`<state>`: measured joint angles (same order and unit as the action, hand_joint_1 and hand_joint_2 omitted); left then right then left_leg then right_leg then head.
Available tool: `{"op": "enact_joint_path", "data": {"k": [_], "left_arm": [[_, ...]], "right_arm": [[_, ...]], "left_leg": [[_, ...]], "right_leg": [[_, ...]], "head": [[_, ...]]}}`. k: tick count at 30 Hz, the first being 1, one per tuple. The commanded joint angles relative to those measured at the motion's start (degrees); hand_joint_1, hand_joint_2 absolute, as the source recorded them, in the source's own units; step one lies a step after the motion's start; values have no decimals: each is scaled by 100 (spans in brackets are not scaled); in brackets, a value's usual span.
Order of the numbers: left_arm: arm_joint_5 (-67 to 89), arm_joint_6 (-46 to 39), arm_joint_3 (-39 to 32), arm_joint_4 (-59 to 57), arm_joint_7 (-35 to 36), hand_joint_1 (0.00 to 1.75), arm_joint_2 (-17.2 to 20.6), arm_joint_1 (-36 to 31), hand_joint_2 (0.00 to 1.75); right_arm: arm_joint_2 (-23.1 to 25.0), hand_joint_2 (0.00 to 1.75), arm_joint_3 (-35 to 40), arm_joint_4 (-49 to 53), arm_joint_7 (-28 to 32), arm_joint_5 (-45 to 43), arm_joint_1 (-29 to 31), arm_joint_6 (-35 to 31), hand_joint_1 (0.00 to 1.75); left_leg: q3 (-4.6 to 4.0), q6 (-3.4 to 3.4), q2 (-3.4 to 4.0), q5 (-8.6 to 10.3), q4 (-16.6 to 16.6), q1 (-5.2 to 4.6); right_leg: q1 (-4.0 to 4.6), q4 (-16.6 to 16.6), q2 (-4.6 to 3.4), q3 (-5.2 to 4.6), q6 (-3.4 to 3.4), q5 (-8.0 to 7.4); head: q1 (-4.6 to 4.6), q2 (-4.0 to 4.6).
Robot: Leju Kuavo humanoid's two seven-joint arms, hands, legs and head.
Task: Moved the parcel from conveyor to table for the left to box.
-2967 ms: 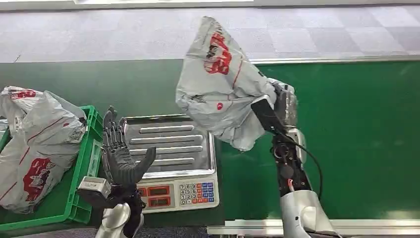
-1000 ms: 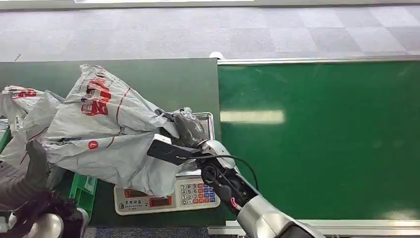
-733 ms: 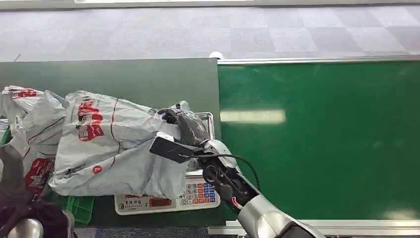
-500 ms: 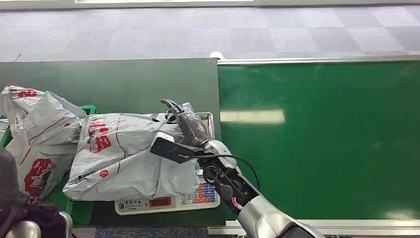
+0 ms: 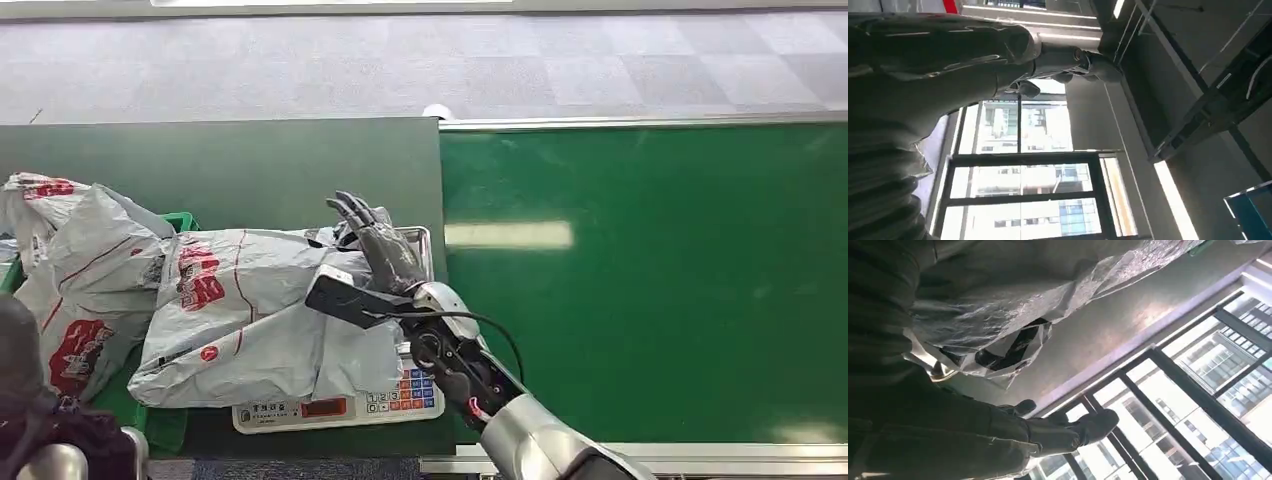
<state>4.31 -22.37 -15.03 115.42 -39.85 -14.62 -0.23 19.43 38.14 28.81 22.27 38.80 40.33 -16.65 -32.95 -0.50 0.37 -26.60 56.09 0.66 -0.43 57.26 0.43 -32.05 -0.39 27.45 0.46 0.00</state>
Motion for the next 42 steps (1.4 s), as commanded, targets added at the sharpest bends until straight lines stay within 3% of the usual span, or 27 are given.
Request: {"op": "enact_joint_path", "data": {"k": [1, 3, 5, 8, 11, 16, 20, 33, 42], "left_arm": [[873, -205, 1932, -2425, -15, 0, 836, -772, 175], [1354, -44, 2031, -3215, -15, 0, 693, -1157, 175], [2154, 31, 2058, -4231, -5, 0, 658, -1685, 175], [2427, 264, 1787, -5417, -15, 0, 867, -2243, 175], [2762, 209, 1659, -6718, -15, 0, 910, -2964, 175], [3294, 75, 1457, -7465, 648, 0, 714, -3406, 175], [3830, 155, 1340, -7941, 1430, 0, 643, -3662, 175], [3827, 179, 1324, -7962, 1424, 0, 672, -3662, 175], [4752, 470, 1320, -9010, 2504, 0, 826, -4073, 175]], "right_arm": [[57, 175, -301, -124, 218, -116, 82, -6, 0], [57, 175, -426, 21, 400, -200, 23, -91, 0], [57, 175, -867, 524, 988, -664, -82, -182, 0], [-3, 175, -1480, 1131, 1165, -1009, -266, -371, 0], [-315, 175, -2010, 2283, 1469, -1069, -860, -564, 0], [-640, 175, -2397, 4177, 1231, -184, -1867, -1576, 0], [-675, 175, -2854, 5505, 1206, 31, -2617, -1883, 0], [-675, 175, -2859, 5508, 1210, 33, -2641, -1885, 0], [-718, 175, -3078, 6046, 1495, -319, -3018, -2142, 0]], "left_leg": [[5, 2, -36, 12, -10, -5], [8, 1, -39, 15, -13, -7], [8, 1, -57, 22, -15, -6], [7, 1, -33, 16, -8, -10], [16, -1, -37, 23, -18, -4], [12, 2, -77, 26, -12, 0], [3, -3, -38, 13, -1, -2], [9, -6, -2, 11, -1, -1], [16, -8, 1, 10, -2, -1]], "right_leg": [[-5, -5, 31, 14, 1, 1], [-7, -7, 34, 19, 0, 0], [-5, -10, 49, 26, 1, -2], [-11, -1, 26, 17, 0, -3], [-4, -14, 34, 32, 8, -13], [0, -20, 71, 35, 8, -9], [-3, -4, 29, 15, 8, -6], [-2, -1, -6, 8, 10, -12], [-2, -1, -10, 16, 11, -12]], "head": [[0, 0], [0, 0], [2, 0], [0, 0], [2, 0], [2, 0], [2, 0], [2, 0], [2, 0]]}}
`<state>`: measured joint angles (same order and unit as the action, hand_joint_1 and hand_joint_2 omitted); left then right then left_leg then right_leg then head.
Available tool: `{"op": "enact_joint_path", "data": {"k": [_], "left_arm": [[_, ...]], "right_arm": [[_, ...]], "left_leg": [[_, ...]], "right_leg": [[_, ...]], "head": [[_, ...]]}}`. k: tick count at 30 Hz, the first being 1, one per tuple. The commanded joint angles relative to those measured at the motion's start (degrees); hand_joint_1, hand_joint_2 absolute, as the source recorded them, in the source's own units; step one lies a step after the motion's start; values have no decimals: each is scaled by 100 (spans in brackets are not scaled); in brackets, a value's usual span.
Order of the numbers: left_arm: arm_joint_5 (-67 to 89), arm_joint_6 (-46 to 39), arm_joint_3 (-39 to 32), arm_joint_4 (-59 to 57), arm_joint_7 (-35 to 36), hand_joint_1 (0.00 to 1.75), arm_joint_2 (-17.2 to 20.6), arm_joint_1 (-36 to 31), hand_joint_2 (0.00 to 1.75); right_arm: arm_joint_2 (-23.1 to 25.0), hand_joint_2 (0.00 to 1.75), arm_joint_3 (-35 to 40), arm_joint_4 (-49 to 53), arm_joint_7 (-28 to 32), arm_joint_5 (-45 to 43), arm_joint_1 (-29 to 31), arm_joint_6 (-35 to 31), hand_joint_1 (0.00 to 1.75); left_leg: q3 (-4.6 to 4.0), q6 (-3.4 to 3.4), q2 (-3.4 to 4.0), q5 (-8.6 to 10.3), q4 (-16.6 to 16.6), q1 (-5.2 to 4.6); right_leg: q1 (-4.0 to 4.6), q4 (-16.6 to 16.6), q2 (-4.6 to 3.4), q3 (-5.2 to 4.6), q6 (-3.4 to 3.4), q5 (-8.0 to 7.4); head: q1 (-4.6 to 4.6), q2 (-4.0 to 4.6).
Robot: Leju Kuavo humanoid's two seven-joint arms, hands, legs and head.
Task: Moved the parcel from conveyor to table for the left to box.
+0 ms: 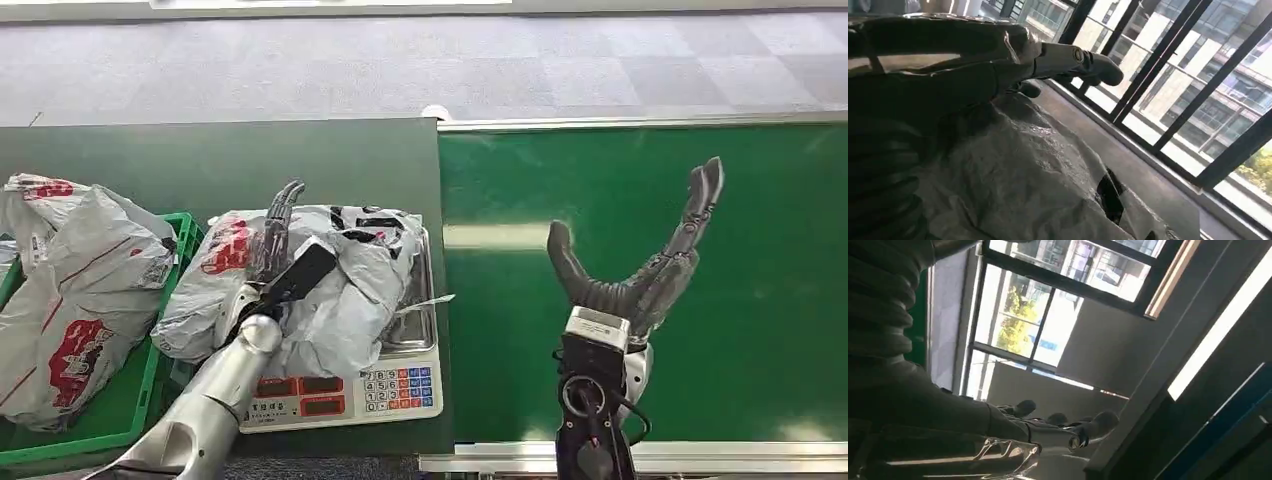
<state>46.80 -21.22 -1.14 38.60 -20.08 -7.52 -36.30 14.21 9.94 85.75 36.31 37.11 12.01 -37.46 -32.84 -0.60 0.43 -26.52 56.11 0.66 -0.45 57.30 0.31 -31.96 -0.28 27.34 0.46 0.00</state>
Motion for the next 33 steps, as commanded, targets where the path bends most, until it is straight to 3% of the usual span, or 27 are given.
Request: {"op": "enact_joint_path", "data": {"k": [1, 2, 3, 5, 19, 25, 31, 33], "left_arm": [[519, 402, -70, -1367, 538, 24, 117, -472, 175], [541, 422, -59, -1399, 543, 129, 117, -459, 175], [535, 430, -62, -1411, 543, 154, 99, -447, 175], [527, 532, -101, -1469, 504, 171, 108, -438, 175], [489, 676, -347, -1268, 391, 175, 136, -204, 175], [-892, 353, -1016, 187, -1275, 175, -216, 160, 175], [-942, 507, -862, 730, -1056, 175, -224, 400, 175], [-1763, 289, -1041, 1523, -1756, 175, -385, 696, 175]], "right_arm": [[-193, 175, -265, 344, 97, -167, -185, -49, 0], [-189, 175, -271, 343, 101, -180, -186, -43, 0], [-190, 175, -275, 344, 101, -182, -186, -44, 0], [-181, 175, -305, 331, 118, -218, -197, -22, 0], [-201, 175, -420, 361, 240, -438, -245, 110, 0], [-208, 175, -485, 393, 250, -410, -340, 21, 0], [-210, 175, -475, 416, 252, -411, -365, 15, 0], [-204, 175, -473, 411, 256, -429, -382, 23, 0]], "left_leg": [[7, 4, -9, 6, -9, -2], [8, 2, -5, 4, -7, 0], [10, 3, -6, 7, -12, 0], [11, 3, -8, 7, -12, -1], [46, 3, 3, 3, -15, -4], [45, 4, 2, 3, -11, -2], [36, 4, -4, 1, -7, -1], [26, 5, -2, 2, -9, -1]], "right_leg": [[-1, -9, 4, 10, 0, -4], [1, -7, 3, 9, 1, -3], [0, -11, 2, 10, 1, -6], [-1, -11, 2, 12, 0, -6], [-4, -10, -7, 45, 0, -3], [-1, -9, -5, 44, 0, -4], [-1, -7, 0, 37, -1, -1], [-1, -9, -2, 29, -2, -3]], "head": [[2, 0], [2, 0], [2, 0], [2, 0], [2, 0], [2, 0], [0, 0], [2, 0]]}}
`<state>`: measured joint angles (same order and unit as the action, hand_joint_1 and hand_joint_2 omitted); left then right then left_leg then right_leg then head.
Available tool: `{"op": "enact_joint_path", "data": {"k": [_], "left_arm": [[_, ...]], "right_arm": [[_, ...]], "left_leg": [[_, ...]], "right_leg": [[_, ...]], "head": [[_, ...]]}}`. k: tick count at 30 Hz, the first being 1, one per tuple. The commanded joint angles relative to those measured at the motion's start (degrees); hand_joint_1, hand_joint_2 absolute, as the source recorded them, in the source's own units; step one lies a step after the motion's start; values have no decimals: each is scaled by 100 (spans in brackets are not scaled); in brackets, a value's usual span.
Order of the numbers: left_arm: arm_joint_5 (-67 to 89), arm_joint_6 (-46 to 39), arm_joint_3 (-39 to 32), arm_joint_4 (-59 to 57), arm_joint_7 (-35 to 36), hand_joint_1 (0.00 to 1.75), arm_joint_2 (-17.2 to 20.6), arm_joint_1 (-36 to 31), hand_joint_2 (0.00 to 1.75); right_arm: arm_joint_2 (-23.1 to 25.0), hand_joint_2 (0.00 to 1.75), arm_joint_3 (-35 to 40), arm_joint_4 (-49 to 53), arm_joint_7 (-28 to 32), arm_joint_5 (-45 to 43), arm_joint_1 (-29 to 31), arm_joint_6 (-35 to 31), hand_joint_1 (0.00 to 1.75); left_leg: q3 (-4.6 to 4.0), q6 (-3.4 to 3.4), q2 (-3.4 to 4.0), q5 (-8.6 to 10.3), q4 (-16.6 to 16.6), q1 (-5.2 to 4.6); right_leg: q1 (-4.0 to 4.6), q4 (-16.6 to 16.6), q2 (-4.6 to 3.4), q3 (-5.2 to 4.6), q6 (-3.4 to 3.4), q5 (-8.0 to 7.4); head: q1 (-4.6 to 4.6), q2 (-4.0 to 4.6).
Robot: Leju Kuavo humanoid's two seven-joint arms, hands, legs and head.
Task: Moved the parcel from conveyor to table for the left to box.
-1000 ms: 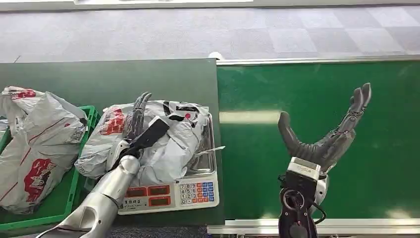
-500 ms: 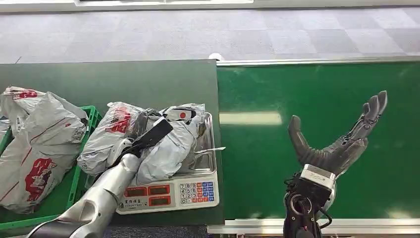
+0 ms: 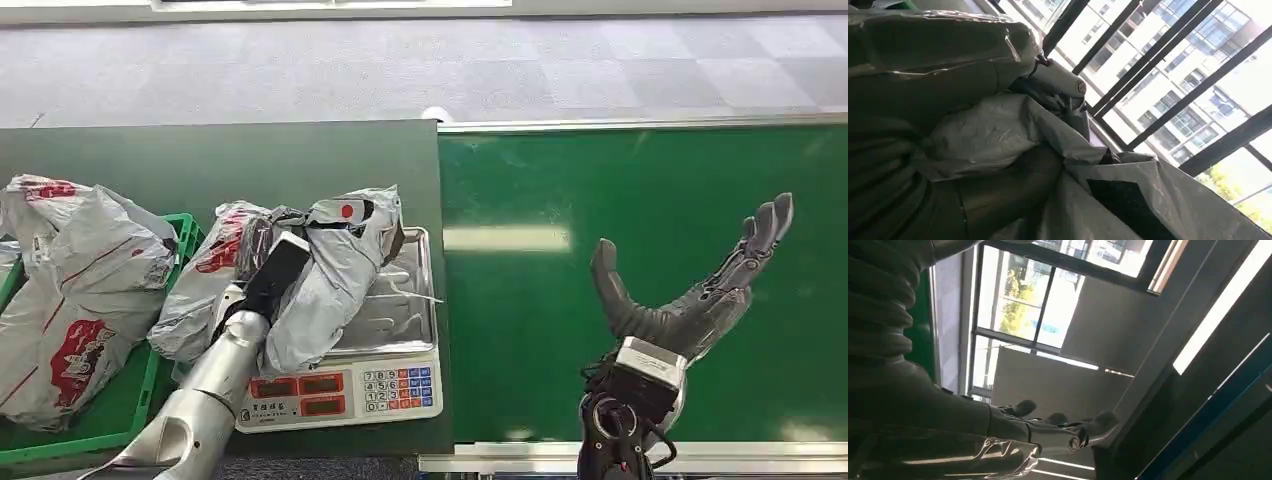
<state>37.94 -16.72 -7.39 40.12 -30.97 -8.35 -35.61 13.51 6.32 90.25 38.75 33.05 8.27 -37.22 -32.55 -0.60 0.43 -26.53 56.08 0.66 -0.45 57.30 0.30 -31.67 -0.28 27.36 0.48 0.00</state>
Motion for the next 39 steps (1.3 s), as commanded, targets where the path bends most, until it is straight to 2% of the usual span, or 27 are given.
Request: {"op": "enact_joint_path", "data": {"k": [1, 4, 6, 9, 10, 14, 15, 16, 17, 20, 23, 26, 27, 28, 29, 30, 31, 32, 33, 36, 39], "left_arm": [[-1081, -190, -301, 1932, -722, 175, -308, 898, 175], [-1664, -361, 77, 3806, -884, 175, -393, 1788, 175], [-1949, -705, 515, 4704, -903, 175, -282, 2190, 175], [-2478, -1747, 1825, 5907, -903, 175, 148, 2301, 175], [-2478, -1747, 1825, 5907, -903, 175, 148, 2301, 175], [-2473, -1887, 1962, 6100, -903, 175, 179, 2285, 175], [-1780, -2328, 2027, 6753, -903, 175, 141, 2326, 175], [-512, -2328, 2106, 7715, -903, 175, -255, 2552, 175], [-108, -2328, 2405, 8165, -903, 175, -408, 2816, 175], [478, -2328, 2476, 8716, -903, 175, -632, 3154, 175], [841, -2328, 1752, 8919, -903, 175, -850, 3028, 175], [1127, -2328, 705, 8997, -903, 175, -1071, 2651, 175], [529, -2328, -223, 8464, -903, 175, -1165, 2475, 175], [-236, -2328, -673, 7746, -903, 175, -727, 2222, 175], [-236, -2328, -673, 7746, -903, 175, -727, 2222, 175], [-871, -2328, -1639, 6477, -903, 175, -323, 1704, 175], [-1052, -2328, -2179, 5557, -903, 175, -35, 1303, 175], [-1272, -2328, -2258, 5169, -903, 175, 337, 1081, 175], [-1344, -2328, -2263, 5070, -903, 175, 448, 1031, 175], [-1137, -2328, -2563, 4505, -815, 175, 461, 790, 175], [-137, -2328, -3299, 2532, -253, 175, 1205, -224, 175]], "right_arm": [[-135, 175, -106, -50, 24, -41, -7, -5, 0], [-147, 175, -114, -28, 33, -63, -36, -25, 0], [-167, 175, -140, -12, 44, -83, -83, -55, 0], [-238, 175, -348, 349, 125, -169, -493, -241, 0], [-238, 175, -348, 349, 125, -169, -493, -241, 0], [-211, 175, -362, 402, 125, -168, -498, -256, 0], [-190, 175, -375, 391, 120, -147, -465, -274, 0], [-205, 175, -364, 315, 86, -144, -374, -268, 0], [-230, 175, -357, 204, 71, -166, -276, -252, 0], [-258, 175, -358, 23, 113, -261, -143, -236, 0], [-198, 175, -407, 86, 122, -249, -212, -278, 0], [-151, 175, -457, 277, 125, -221, -400, -278, 0], [-146, 175, -432, 321, 122, -211, -458, -213, 0], [-141, 175, -434, 335, 124, -198, -490, -212, 0], [-141, 175, -434, 335, 124, -198, -490, -212, 0], [-166, 175, -425, 331, 125, -216, -506, -137, 0], [-202, 175, -406, 278, 125, -253, -485, -76, 0], [-218, 175, -403, 235, 125, -277, -467, -71, 0], [-225, 175, -399, 222, 125, -285, -459, -73, 0], [-267, 175, -358, 187, 125, -353, -446, -42, 0], [-333, 175, -304, 124, 125, -493, -458, -51, 0]], "left_leg": [[-3, 3, 1, 1, -2, 0], [-10, 4, 13, -2, -4, 0], [-12, 4, 21, -5, -2, 0], [-27, -2, 3, -8, 5, 4], [-34, 0, -16, -9, 10, 7], [-38, 0, -13, -6, 1, 0], [-37, -2, -7, -6, 0, 0], [-45, -1, -5, -7, 7, 3], [-61, -1, 4, -12, 18, 6], [-43, 2, 11, -13, 8, 1], [-39, -1, 17, -14, 4, 0], [-35, -5, -2, -11, 0, -1], [-35, -5, -4, -10, 1, -2], [-31, -5, 2, -11, -2, -3], [-22, -5, 1, -5, -11, -3], [-11, -6, -5, -3, -19, -8], [-5, -6, -12, -1, -21, -11], [7, -11, -27, 13, -36, -12], [13, -12, -24, 10, -31, -10], [-5, -21, 1, 16, -19, 3], [0, -25, 13, 17, -18, 0]], "right_leg": [[0, -5, -2, -3, -1, -2], [0, -7, -14, -14, -1, -4], [1, -7, -17, -17, -1, -1], [4, -2, 2, -28, 0, 4], [8, -2, 19, -30, -1, 9], [0, -4, 9, -32, -5, 8], [0, -3, 3, -32, -4, 6], [3, 0, 1, -39, -3, 5], [7, 7, -6, -55, -4, 5], [2, -2, -10, -42, -5, 6], [0, -2, -19, -39, -3, 4], [-1, -1, -2, -35, 1, 6], [-3, 1, 1, -36, 1, 7], [-4, 0, -3, -35, 0, 6], [-4, -7, -6, -27, 2, 1], [-8, -8, 3, -18, 2, 4], [-12, -7, 10, -15, 1, 7], [-13, -12, 22, -2, 7, 1], [-10, -7, 20, 1, 8, 4], [3, 1, -4, -19, 9, -4], [0, 10, -8, -23, 23, -6]], "head": [[0, 0], [0, 0], [0, 0], [2, 0], [2, 0], [0, 0], [0, 0], [0, 0], [0, 0], [0, 0], [2, 0], [0, 0], [0, 0], [2, 0], [2, 0], [0, 0], [0, 0], [0, 0], [6, 0], [2, 0], [4, 0]]}}
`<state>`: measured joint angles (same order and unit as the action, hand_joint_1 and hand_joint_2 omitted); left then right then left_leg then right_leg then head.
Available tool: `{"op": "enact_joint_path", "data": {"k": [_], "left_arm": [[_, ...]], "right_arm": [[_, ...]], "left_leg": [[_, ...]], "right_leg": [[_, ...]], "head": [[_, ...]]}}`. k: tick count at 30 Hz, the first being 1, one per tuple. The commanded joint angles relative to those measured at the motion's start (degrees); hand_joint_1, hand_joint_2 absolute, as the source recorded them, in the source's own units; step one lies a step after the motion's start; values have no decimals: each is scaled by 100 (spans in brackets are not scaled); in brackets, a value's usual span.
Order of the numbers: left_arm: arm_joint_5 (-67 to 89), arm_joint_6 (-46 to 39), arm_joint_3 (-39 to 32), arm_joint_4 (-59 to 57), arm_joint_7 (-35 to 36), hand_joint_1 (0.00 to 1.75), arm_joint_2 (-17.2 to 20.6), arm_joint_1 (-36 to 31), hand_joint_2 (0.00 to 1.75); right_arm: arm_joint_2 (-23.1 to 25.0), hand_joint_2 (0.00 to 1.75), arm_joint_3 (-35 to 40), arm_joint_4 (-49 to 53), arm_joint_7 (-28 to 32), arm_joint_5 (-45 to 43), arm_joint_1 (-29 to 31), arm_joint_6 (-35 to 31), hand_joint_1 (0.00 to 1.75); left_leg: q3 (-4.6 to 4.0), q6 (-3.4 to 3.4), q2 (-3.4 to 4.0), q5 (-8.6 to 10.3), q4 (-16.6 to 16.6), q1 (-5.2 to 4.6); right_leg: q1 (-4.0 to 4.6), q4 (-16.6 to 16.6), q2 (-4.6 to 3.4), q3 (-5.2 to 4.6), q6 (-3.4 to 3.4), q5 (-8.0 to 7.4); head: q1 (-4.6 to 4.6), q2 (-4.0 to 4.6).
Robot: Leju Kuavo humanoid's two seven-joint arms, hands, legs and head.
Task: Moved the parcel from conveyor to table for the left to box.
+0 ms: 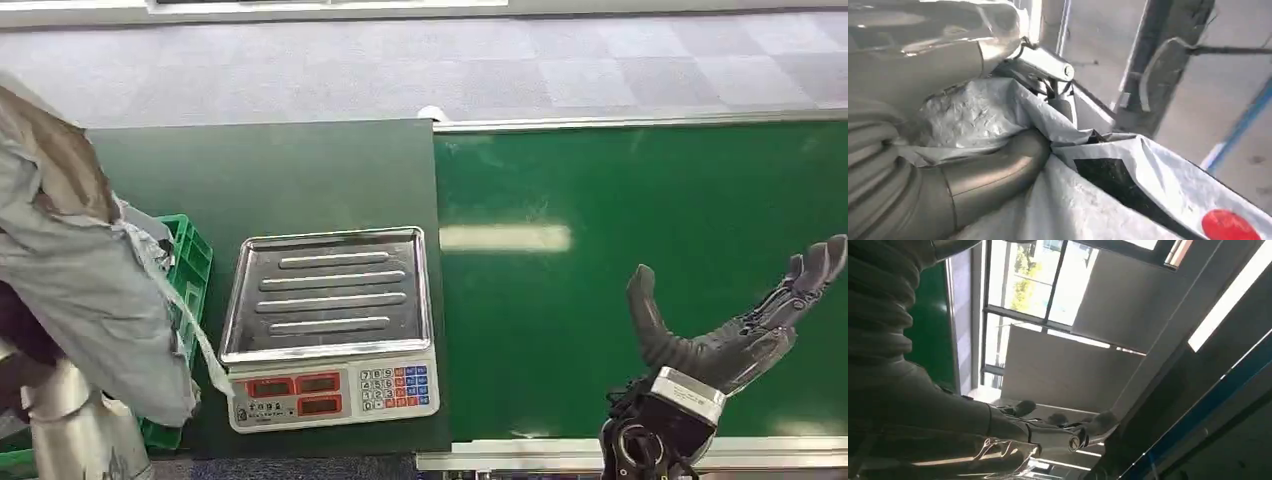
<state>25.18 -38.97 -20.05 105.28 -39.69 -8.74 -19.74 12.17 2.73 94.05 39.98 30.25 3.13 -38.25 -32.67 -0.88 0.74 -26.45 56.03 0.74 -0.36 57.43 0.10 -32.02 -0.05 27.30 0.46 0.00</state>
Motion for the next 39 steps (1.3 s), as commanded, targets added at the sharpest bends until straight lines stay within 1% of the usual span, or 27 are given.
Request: {"op": "enact_joint_path", "data": {"k": [1, 2, 3, 4, 6, 11, 12, 13, 14, 15, 16, 17, 18, 19, 20, 21, 23, 24, 26, 30, 32, 37, 38, 39], "left_arm": [[1421, -103, -2338, -4500, 557, 175, 1428, -2077, 175], [1666, -103, -2700, -5314, 450, 175, 1639, -2506, 175], [1917, -103, -2892, -5483, 502, 175, 1683, -2614, 175], [2341, -103, -3189, -5561, 572, 171, 1692, -2735, 175], [2341, -103, -3189, -5561, 572, 171, 1692, -2735, 175], [2341, -103, -3189, -5561, 572, 169, 1692, -2735, 175], [2983, -103, -3639, -5699, 892, 173, 1643, -2950, 175], [3435, -103, -4025, -5965, 1083, 175, 1781, -3158, 175], [3784, -103, -4323, -6186, 1178, 175, 1933, -3282, 175], [3886, -103, -4466, -6339, 1237, 173, 2045, -3340, 175], [3930, -103, -4739, -6597, 1181, 171, 2173, -3421, 175], [4174, -103, -5105, -6620, 1227, 171, 2256, -3448, 175], [4189, -103, -5198, -6702, 1181, 162, 2331, -3438, 175], [4137, -103, -5395, -6970, 1143, 145, 2501, -3448, 175], [3994, -103, -5506, -7270, 1006, 79, 2652, -3452, 175], [3847, -103, -5568, -7392, 910, 3, 2707, -3459, 175], [3790, -103, -5596, -7452, 837, 3, 2753, -3414, 175], [3745, -103, -5636, -7491, 801, 0, 2746, -3433, 175], [3414, -103, -5687, -7794, 659, 0, 2869, -3497, 175], [3335, -103, -5623, -7754, 695, 0, 2955, -3446, 175], [3001, -28, -5456, -8043, 606, 0, 3033, -3466, 175], [2559, 269, -5200, -7933, 425, 0, 2916, -3461, 175], [2356, 375, -5025, -7786, 335, 0, 2825, -3446, 175], [2285, 358, -4911, -7724, 404, 0, 2790, -3432, 175]], "right_arm": [[-232, 175, 69, -277, 2, -267, 57, 30, 0], [-278, 175, 88, -266, 2, -303, 24, -35, 0], [-288, 175, 84, -252, 2, -307, 1, -52, 0], [-295, 175, 77, -230, 2, -315, -30, -59, 0], [-295, 175, 77, -230, 2, -315, -30, -59, 0], [-295, 175, 77, -230, 2, -315, -30, -59, 0], [-275, 175, 29, -150, 2, -335, -97, -49, 0], [-226, 175, -55, -72, 2, -317, -152, -22, 0], [-183, 175, -139, -2, 2, -276, -204, 22, 0], [-176, 175, -180, 47, 2, -261, -248, 48, 0], [-172, 175, -228, 109, 2, -255, -299, 125, 0], [-183, 175, -245, 119, 2, -285, -303, 225, 0], [-182, 175, -253, 104, 2, -293, -288, 241, 0], [-183, 175, -257, 51, 2, -295, -243, 285, 0], [-176, 175, -263, -6, 2, -277, -197, 300, 0], [-174, 175, -262, -34, 2, -264, -174, 316, 0], [-162, 175, -269, -74, 2, -255, -134, 318, 0], [-156, 175, -273, -93, 2, -241, -123, 323, 0], [-150, 175, -291, -128, 2, -263, -94, 409, 0], [-138, 175, -332, -237, 2, -281, -12, 532, 0], [-109, 175, -400, -287, 2, -264, 29, 604, 0], [-83, 175, -475, -328, 2, -227, 55, 651, 0], [-75, 175, -498, -348, 2, -203, 61, 672, 0], [-77, 175, -500, -351, 2, -203, 64, 675, 0]], "left_leg": [[9, 2, -26, 9, -9, -6], [9, 0, -30, 16, -15, -6], [10, -2, -17, 10, -11, -6], [9, -2, -7, 7, -9, -5], [8, 0, -2, 7, -12, -4], [1, 4, -21, 3, -6, 2], [-3, 4, -21, 4, -4, 0], [-12, 2, -20, 4, 0, 1], [-13, 4, -25, 5, -2, 1], [-14, 2, -17, 3, 0, 0], [-16, 0, -13, 3, -1, -1], [-18, -1, -10, 3, -1, -2], [-13, -1, 1, 3, -6, -4], [-13, -1, 1, 3, -6, -4], [-7, -1, 12, 2, -11, -3], [-6, -1, 11, 2, -11, -3], [-8, 1, -9, 6, -12, -3], [-12, 2, -10, 5, -10, -2], [-20, 4, -22, 6, -4, 2], [-24, 3, -11, 4, 0, 4], [-22, 3, -13, 6, -3, 3], [-21, 1, -30, 9, -6, 4], [-25, 1, -31, 9, -3, 4], [-26, 1, -30, 7, 0, 5]], "right_leg": [[-6, -3, 21, 16, 0, 2], [-6, -6, 23, 16, 2, -3], [-6, -2, 12, 14, 2, -1], [-5, -1, 2, 10, 2, -2], [-3, -4, -4, 9, 3, -4], [2, -8, 13, 11, -2, 1], [0, -5, 12, 7, -3, 1], [1, -2, 11, 1, -2, 1], [1, -3, 14, 1, -3, 0], [0, 2, 7, -5, -1, 1], [-1, 3, 4, -7, 0, 1], [-2, 4, 1, -9, 0, 1], [-3, 2, -9, -11, 2, -2], [-4, 2, -7, -11, 1, 0], [-2, -2, -18, -9, 3, -3], [-3, -2, -16, -9, 2, -2], [-3, -5, 2, -7, 1, -1], [-1, -4, 3, -11, 0, 0], [3, -2, 13, -14, 0, 3], [4, 1, 2, -15, 2, 2], [3, -1, 5, -13, 2, 1], [4, -4, 19, -10, 4, 2], [5, -3, 21, -12, 4, 2], [5, -1, 20, -13, 4, 3]], "head": [[-7, 0], [-2, 0], [-2, 0], [2, 0], [2, 0], [0, 0], [2, 0], [-2, 0], [2, 0], [-2, 0], [-2, 0], [-2, 0], [2, 0], [0, 0], [0, 0], [2, 0], [2, 0], [2, 0], [0, 0], [0, 0], [0, 0], [0, 0], [0, 0], [0, 0]]}}
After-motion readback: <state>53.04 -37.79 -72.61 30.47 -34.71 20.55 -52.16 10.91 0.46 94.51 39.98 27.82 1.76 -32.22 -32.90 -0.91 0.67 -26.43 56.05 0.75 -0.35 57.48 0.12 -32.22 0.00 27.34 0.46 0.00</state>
